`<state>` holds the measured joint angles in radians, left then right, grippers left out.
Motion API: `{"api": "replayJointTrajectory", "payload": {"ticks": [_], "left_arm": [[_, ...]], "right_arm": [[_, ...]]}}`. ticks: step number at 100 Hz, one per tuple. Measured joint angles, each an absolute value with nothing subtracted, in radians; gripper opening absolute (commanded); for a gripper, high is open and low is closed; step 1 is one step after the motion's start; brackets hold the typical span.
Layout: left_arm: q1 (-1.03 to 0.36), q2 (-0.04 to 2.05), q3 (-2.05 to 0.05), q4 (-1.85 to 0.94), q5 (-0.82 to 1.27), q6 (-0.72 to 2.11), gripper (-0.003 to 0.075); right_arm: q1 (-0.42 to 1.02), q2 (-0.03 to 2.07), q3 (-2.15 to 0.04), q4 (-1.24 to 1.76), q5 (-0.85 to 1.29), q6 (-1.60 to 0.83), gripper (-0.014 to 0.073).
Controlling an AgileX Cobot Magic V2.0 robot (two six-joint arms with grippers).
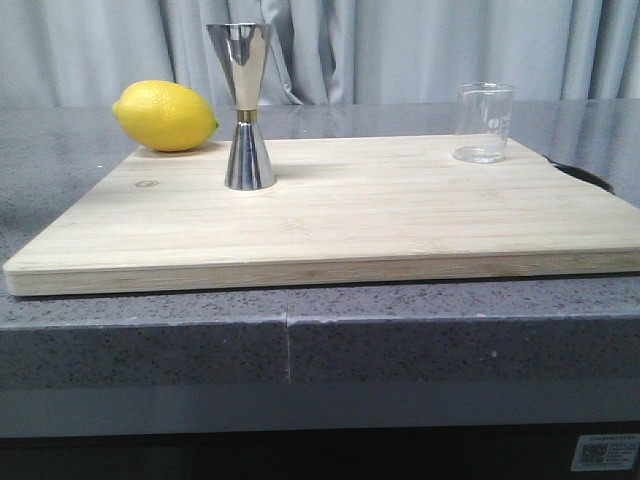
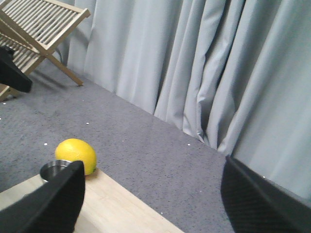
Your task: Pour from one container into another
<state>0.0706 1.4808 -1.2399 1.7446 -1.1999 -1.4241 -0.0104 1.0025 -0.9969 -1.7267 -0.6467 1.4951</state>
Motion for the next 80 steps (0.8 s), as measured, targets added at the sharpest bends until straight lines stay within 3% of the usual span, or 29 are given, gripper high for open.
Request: {"api": "replayJointTrajectory", "payload": {"ticks": [26,80], "left_arm": [[0.19,1.326,-1.3,1.745,-1.21,-1.612,0.0421],[0.421,1.154,-1.301,1.747,-0.85,-1.854,0.0414]], "right_arm": [[-0.01,1.002,-0.997,-1.725,-0.456,1.519,0.0524],[-0.01,0.939,-0.997,-1.696,0.015,1.529,0.0523]]}}
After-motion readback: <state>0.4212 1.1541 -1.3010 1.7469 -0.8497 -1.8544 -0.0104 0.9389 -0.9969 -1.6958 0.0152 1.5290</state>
